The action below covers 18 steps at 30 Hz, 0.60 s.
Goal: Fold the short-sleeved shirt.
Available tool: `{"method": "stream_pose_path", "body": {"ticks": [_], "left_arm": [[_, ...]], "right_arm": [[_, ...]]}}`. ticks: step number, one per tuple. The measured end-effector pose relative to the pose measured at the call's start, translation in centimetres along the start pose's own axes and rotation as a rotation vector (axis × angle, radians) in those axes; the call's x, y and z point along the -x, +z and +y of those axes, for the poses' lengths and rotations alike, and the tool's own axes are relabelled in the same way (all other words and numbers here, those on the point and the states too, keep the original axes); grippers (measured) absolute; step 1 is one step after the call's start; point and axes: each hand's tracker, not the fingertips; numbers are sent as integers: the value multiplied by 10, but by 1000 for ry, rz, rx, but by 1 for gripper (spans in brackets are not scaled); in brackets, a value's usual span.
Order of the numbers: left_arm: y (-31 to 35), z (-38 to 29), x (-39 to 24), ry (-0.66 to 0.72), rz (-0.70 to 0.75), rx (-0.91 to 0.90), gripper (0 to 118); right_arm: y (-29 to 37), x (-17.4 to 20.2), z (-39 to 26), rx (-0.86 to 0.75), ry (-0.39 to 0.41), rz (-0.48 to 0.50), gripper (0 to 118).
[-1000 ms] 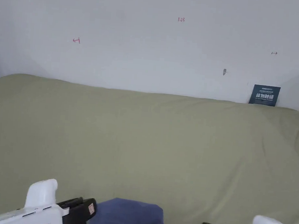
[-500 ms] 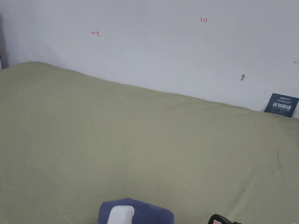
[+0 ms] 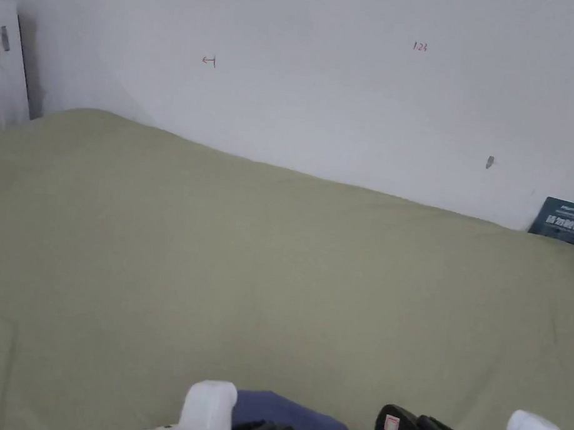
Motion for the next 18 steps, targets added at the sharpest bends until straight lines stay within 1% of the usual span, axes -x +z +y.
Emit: {"method": "stream_pose_path", "body": {"ticks": [1, 3, 4, 5, 6, 7, 8, 9, 10, 11, 12, 13, 14, 16, 17, 18], "left_arm": [[17, 11, 13, 22, 33, -33, 0], [39, 28, 39, 47, 111, -77, 0], [48, 34, 51, 55, 151, -76, 0], [55, 37, 60, 81, 203, -82, 0], [59, 43, 63, 100, 227, -86, 0], [64, 44, 70, 129, 234, -91, 0], [69, 45, 76, 165, 223, -98, 0], [72, 44, 81, 198, 209, -91, 0], [72, 44, 89, 223, 206, -83, 0], [71, 42, 92, 227, 208, -75, 0], [69, 41, 94, 228, 209, -51, 0], [63, 39, 96, 234, 210, -17, 0], [58, 36, 100, 244, 196, -4, 0], [49, 32, 107, 300, 106, 64, 0], [45, 30, 109, 326, 64, 91, 8], [40, 27, 105, 343, 26, 129, 20]], "right_arm": [[-22, -8, -5, 48, -23, 96, 2], [-61, -20, -17, 135, -76, 197, 2], [-82, -28, -27, 174, -119, 301, 2], [-101, -36, -38, 218, -192, 361, 2], [-114, -45, -48, 257, -245, 402, 2], [-127, -54, -60, 311, -292, 423, 2], [-132, -62, -69, 343, -323, 383, 2], [-136, -73, -78, 373, -329, 384, 1], [-137, -83, -87, 399, -340, 347, 1], [-136, -96, -97, 411, -351, 339, 1], [-137, -109, -105, 423, -415, 376, 1], [-139, -125, -113, 443, -521, 416, 1], [-137, -135, -118, 425, -584, 393, 1], [-132, -150, -124, 372, -625, 436, 1], [-129, -155, -124, 360, -637, 416, 1], [-128, -162, -125, 357, -655, 425, 1]]}}
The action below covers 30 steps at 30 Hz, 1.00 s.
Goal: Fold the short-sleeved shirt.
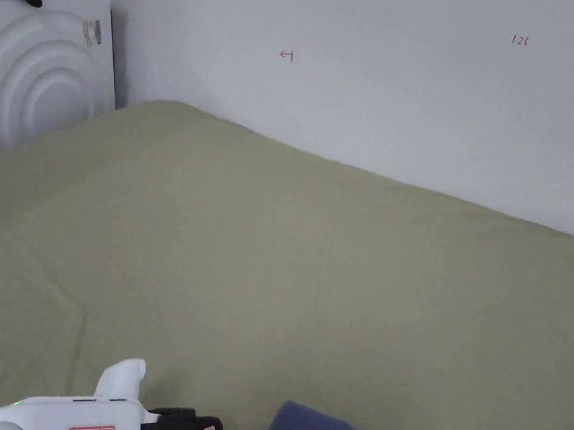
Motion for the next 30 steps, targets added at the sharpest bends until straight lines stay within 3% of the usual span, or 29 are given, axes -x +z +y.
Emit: {"method": "stream_pose_path", "body": {"ticks": [1, 2, 3, 5, 7, 11, 15, 17, 18, 19, 21, 24, 26, 30], "left_arm": [[-5, -2, 3, -1, -20, 30, 44], [-10, -4, 4, 4, -22, 56, 44], [-15, -5, 4, 4, -6, 78, 52], [-25, -10, 9, 21, -35, 129, 83], [-33, -11, 17, 78, -93, 152, 95], [-65, -8, 39, 181, -158, 193, 95], [-96, -6, 39, 262, -318, 191, 94], [-107, -4, 32, 264, -305, 256, 69], [-108, -2, 30, 215, -213, 274, 49], [-107, -1, 29, 174, -155, 267, 40], [-102, 1, 29, 209, -210, 279, 38], [-89, 10, 21, 84, -153, 288, 37], [-76, 26, 25, 111, -138, 308, 37], [-27, 74, 45, 14, -44, 344, 37]], "right_arm": [[4, -1, -1, -5, 0, -22, 1], [6, -5, 0, -8, -13, -10, 1], [8, -6, 1, -5, -33, 4, 1], [5, -1, -1, 0, -15, -1, 1], [3, 0, 1, 4, -14, -6, 1], [3, 4, 0, 7, 0, -18, 1], [3, 4, -1, 4, 3, -23, 2], [3, 8, -3, -3, 6, -30, 2], [4, 10, -4, -8, 8, -34, 2], [4, 12, -5, -14, 20, -49, 2], [5, 16, -5, -10, 42, -54, 2], [5, 31, -6, -10, 107, -82, 1], [4, 40, -6, -13, 132, -83, 1], [1, 60, -10, -38, 171, -55, 1]]}}
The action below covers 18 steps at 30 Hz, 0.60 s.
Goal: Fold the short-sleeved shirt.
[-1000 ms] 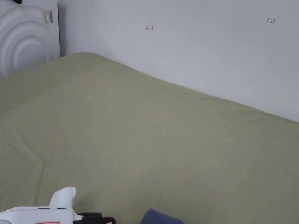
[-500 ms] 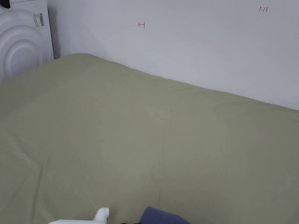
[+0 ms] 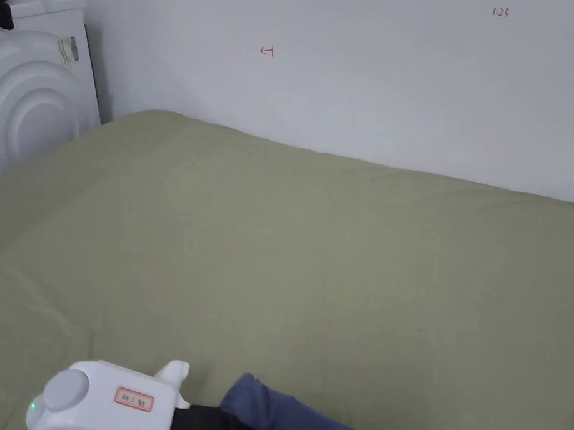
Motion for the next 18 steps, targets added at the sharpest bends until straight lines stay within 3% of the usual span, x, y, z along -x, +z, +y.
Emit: {"method": "stream_pose_path", "body": {"ticks": [5, 12, 16, 17, 18], "left_arm": [[114, 60, 64, -6, 140, -6, 37], [233, 106, 160, 99, 390, -4, 37], [241, 96, 173, 102, 283, -39, 39], [238, 94, 170, 73, 306, -51, 49], [239, 97, 175, 60, 326, -57, 67]], "right_arm": [[-12, 36, -9, -34, 47, 35, 1], [-32, 77, -27, -27, 99, 57, 1], [-37, 93, -29, -12, 125, 64, 2], [-37, 95, -29, -9, 129, 60, 2], [-37, 98, -29, -9, 136, 59, 2]]}}
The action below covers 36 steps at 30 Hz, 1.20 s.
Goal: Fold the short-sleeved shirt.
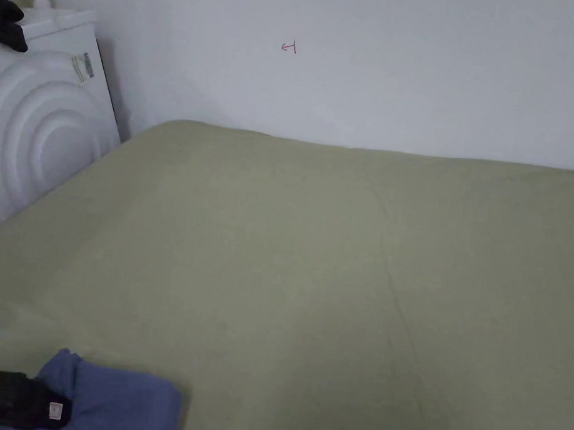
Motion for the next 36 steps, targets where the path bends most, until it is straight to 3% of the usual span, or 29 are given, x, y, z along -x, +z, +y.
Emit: {"method": "stream_pose_path", "body": {"ticks": [1, 3, 4, 6, 7, 8, 9, 10, 11, 12, 15, 16, 18, 20, 22, 25, 28, 29, 31, 36], "left_arm": [[2, 0, -6, -8, 81, -24, 84], [22, 0, -19, -51, 197, -73, 84], [39, -23, -54, -76, 266, -116, 83], [66, -33, -84, -147, 484, -179, 81], [79, -41, -101, -156, 575, -226, 74], [93, -26, -77, -173, 666, -293, 63], [102, -37, -99, -232, 748, -373, 46], [113, -50, -122, -276, 744, -459, 20], [119, -60, -136, -320, 668, -549, 3], [123, -71, -148, -361, 619, -635, 0], [113, -108, -212, -381, 498, -786, 0], [95, -142, -263, -368, 523, -820, 0], [67, -172, -299, -484, 532, -882, 0], [26, -204, -344, -515, 579, -926, 0], [-5, -228, -369, -537, 490, -914, 0], [-54, -268, -413, -556, 421, -913, 0], [-93, -304, -437, -700, 505, -980, 0], [-97, -314, -443, -728, 461, -991, 0], [-99, -328, -456, -708, 374, -984, 0], [-97, -326, -470, -662, 333, -972, 0]], "right_arm": [[1, 3, 2, -1, 13, -5, 2], [9, 14, 6, -19, 74, -75, 2], [16, 20, 9, -28, 114, -111, 2], [34, 24, 16, -29, 161, -207, 2], [42, 27, 21, -22, 182, -273, 2], [51, 29, 25, -15, 198, -303, 2], [63, 31, 28, -27, 220, -335, 2], [74, 35, 33, -44, 233, -383, 2], [85, 40, 36, -56, 267, -406, 2], [94, 45, 40, -69, 290, -423, 2], [119, 63, 51, -130, 380, -596, 2], [125, 73, 52, -167, 438, -664, 2], [135, 87, 54, -226, 454, -740, 2], [144, 100, 51, -303, 479, -811, 2], [149, 110, 46, -363, 497, -902, 2], [152, 120, 36, -432, 533, -967, 2], [149, 124, 21, -490, 587, -1066, 2], [148, 124, 16, -504, 593, -1091, 2], [147, 123, 6, -517, 574, -1098, 2], [141, 119, -12, -547, 557, -1140, 2]]}}
